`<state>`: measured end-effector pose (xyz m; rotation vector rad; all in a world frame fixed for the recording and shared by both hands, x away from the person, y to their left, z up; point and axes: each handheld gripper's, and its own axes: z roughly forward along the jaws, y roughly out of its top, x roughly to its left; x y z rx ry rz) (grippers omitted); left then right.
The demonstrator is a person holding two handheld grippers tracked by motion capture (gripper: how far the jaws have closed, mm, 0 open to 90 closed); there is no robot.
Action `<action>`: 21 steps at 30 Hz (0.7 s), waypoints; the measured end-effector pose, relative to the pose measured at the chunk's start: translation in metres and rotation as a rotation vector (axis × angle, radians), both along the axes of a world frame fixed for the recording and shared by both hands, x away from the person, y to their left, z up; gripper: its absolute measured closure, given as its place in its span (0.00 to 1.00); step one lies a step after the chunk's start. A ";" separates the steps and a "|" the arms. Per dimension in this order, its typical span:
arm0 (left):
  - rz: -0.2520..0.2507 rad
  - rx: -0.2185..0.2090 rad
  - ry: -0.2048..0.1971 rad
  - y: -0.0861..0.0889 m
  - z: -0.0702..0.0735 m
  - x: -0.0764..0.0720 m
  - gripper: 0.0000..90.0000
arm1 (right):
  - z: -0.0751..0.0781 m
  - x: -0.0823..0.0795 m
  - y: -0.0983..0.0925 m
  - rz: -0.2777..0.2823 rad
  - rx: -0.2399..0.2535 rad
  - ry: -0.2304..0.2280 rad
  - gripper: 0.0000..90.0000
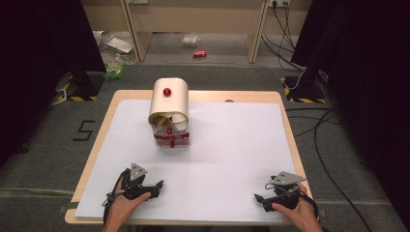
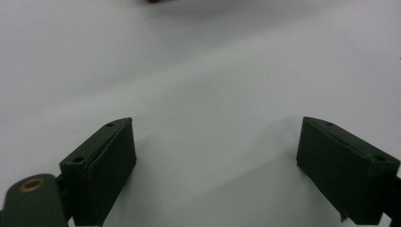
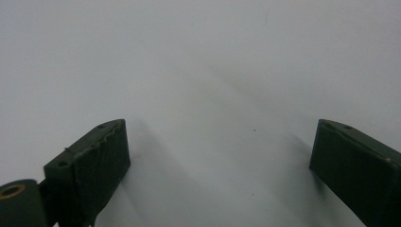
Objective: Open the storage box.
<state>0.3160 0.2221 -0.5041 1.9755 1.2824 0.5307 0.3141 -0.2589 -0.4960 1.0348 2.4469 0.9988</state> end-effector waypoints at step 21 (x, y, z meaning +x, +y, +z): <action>0.068 -0.017 -0.073 -0.006 0.005 -0.001 0.24 | 0.000 0.000 0.000 0.000 0.000 0.000 0.06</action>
